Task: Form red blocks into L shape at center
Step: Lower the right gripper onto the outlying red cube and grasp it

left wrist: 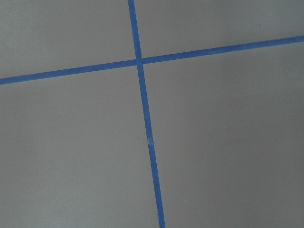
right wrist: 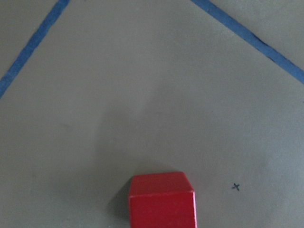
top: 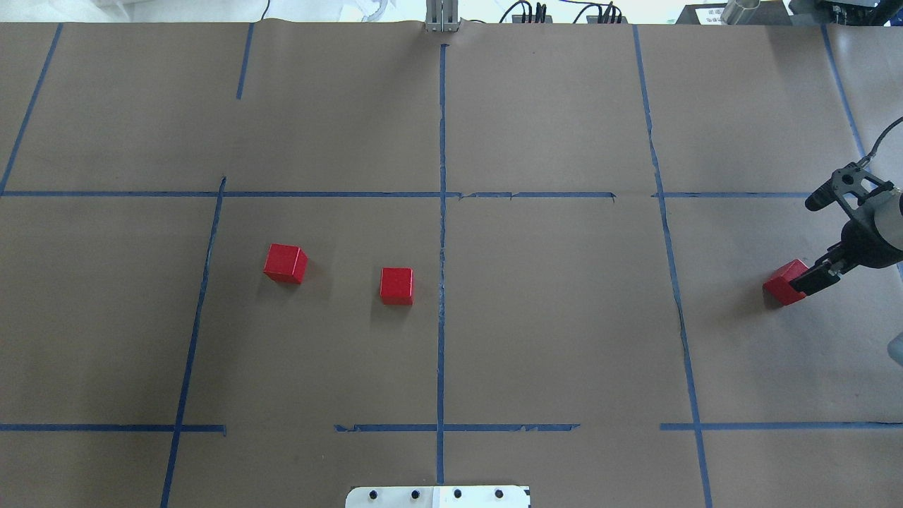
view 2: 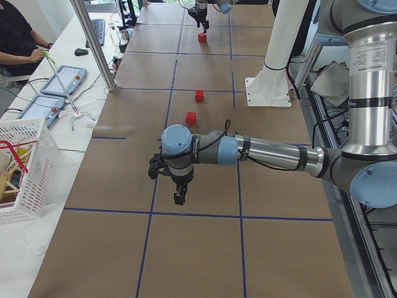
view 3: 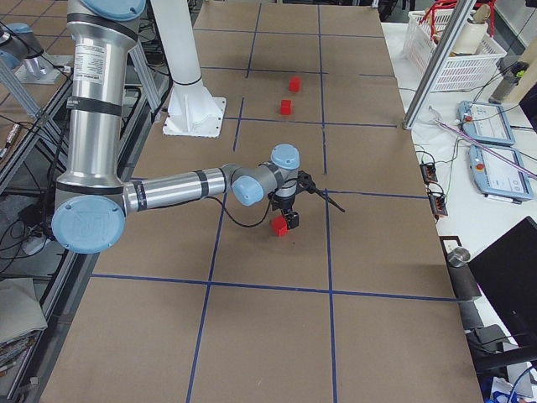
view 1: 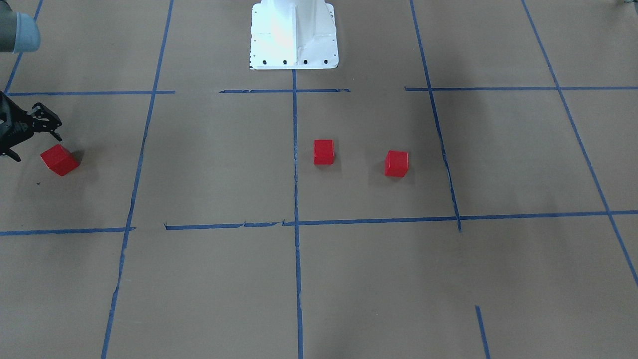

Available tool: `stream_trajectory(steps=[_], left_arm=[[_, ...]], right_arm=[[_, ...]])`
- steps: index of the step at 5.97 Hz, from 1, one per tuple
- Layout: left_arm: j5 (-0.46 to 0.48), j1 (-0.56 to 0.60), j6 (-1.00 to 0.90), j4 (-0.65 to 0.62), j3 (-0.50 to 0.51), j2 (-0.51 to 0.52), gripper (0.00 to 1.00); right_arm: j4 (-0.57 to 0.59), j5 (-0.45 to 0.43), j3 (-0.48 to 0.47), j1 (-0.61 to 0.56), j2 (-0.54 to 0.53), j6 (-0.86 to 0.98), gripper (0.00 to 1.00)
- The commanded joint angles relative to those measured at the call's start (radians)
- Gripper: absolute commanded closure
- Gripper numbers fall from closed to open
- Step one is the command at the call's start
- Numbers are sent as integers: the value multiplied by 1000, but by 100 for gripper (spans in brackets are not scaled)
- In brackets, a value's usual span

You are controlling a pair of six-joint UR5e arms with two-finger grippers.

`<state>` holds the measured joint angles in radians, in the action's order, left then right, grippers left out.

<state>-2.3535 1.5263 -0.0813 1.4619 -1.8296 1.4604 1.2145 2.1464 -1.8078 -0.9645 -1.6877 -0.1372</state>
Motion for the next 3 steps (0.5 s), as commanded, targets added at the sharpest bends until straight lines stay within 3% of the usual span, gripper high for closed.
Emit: stream_trajectory(steps=[1, 3], left_arm=[[-1, 0, 0, 0, 0, 0, 0], [-1, 0, 0, 0, 0, 0, 0]], right_arm=[[-1, 0, 33, 27, 11, -1, 1], [-1, 0, 50, 39, 17, -1, 1]])
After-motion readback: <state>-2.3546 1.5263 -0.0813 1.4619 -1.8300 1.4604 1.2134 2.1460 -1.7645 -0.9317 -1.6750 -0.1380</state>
